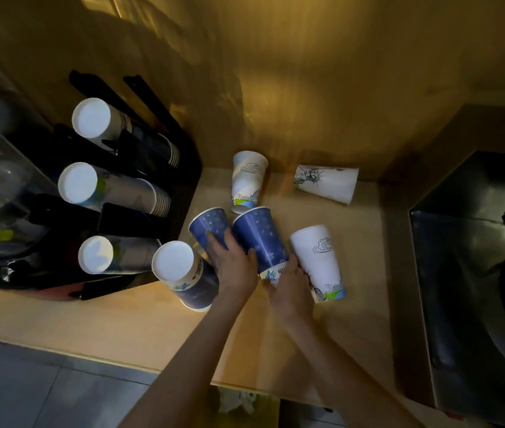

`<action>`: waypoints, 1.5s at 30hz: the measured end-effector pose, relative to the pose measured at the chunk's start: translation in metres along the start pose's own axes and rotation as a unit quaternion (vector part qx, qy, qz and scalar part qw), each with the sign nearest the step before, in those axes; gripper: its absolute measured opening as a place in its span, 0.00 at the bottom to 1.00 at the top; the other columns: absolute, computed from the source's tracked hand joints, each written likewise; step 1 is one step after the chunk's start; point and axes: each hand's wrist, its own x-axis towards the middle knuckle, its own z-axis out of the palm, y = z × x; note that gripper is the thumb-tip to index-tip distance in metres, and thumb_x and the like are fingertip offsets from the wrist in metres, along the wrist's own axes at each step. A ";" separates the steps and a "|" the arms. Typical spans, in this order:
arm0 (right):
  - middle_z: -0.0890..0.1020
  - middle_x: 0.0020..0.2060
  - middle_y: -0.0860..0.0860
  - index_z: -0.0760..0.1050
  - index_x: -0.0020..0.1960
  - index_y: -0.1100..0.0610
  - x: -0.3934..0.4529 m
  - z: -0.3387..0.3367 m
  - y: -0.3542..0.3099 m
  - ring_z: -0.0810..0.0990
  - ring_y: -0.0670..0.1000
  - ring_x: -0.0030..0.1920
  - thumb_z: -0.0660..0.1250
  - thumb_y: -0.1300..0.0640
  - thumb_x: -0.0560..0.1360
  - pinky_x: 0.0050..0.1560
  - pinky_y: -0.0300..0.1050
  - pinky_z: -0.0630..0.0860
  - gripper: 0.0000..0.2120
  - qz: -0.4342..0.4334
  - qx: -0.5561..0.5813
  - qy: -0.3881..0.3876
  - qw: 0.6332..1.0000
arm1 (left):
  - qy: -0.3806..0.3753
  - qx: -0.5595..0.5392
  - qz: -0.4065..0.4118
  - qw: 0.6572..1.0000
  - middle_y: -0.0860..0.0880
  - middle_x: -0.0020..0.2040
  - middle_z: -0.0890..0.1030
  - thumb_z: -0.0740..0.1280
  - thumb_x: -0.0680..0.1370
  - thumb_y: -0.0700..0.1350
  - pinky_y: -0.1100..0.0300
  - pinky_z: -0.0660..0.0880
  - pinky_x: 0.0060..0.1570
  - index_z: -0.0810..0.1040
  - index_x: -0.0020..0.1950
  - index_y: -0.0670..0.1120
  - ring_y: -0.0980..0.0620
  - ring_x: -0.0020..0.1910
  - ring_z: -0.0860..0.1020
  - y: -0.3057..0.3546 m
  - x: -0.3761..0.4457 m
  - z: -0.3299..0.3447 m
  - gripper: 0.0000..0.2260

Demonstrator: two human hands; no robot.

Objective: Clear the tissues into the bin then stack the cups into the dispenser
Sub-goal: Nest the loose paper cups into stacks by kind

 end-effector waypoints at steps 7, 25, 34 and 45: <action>0.78 0.59 0.54 0.67 0.65 0.57 -0.007 -0.017 0.008 0.77 0.54 0.57 0.73 0.52 0.67 0.54 0.41 0.70 0.30 -0.017 0.114 0.012 0.993 | 0.007 0.031 -0.037 0.999 0.34 0.75 0.39 0.60 0.78 0.41 0.44 0.47 0.73 0.46 0.74 0.41 0.36 0.75 0.42 -0.002 0.017 0.013 0.30; 0.79 0.56 0.51 0.68 0.64 0.56 -0.031 -0.035 0.056 0.79 0.49 0.56 0.77 0.60 0.51 0.56 0.43 0.75 0.42 0.041 0.322 -0.125 0.938 | -0.005 -0.073 -0.077 0.994 0.34 0.72 0.60 0.70 0.70 0.46 0.42 0.68 0.60 0.36 0.74 0.45 0.33 0.66 0.67 -0.004 -0.003 0.024 0.47; 0.79 0.47 0.52 0.73 0.56 0.62 -0.038 -0.014 0.067 0.78 0.39 0.40 0.73 0.68 0.63 0.42 0.30 0.73 0.22 0.025 0.238 -0.113 0.964 | 0.062 -0.173 0.036 0.982 0.37 0.68 0.67 0.76 0.63 0.44 0.49 0.67 0.65 0.48 0.74 0.43 0.38 0.66 0.68 0.003 -0.028 -0.008 0.49; 0.79 0.52 0.54 0.73 0.58 0.65 -0.040 -0.017 0.062 0.77 0.47 0.52 0.72 0.51 0.58 0.55 0.37 0.73 0.33 -0.019 0.173 -0.069 0.982 | 0.107 -0.208 0.197 0.952 0.47 0.62 0.70 0.76 0.57 0.49 0.64 0.70 0.60 0.61 0.68 0.45 0.54 0.61 0.71 0.037 -0.068 -0.078 0.43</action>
